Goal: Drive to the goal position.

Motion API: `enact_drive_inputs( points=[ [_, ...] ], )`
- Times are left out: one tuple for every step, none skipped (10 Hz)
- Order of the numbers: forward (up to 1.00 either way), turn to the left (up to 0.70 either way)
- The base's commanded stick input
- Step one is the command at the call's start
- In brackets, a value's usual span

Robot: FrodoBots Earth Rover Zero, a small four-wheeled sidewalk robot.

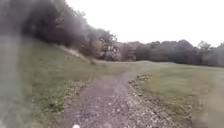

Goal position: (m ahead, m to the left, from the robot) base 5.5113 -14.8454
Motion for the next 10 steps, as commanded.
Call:
enact_drive_inputs(
  points=[
    [0.85, 0.01],
    [0.85, 0.01],
    [0.85, 0.01],
    [0.85, 0.01],
    [0.85, 0.01],
    [0.85, 0.01],
    [0.85, -0.01],
    [0.85, -0.03],
    [0.85, -0.05],
    [0.85, -0.07]
  ],
)
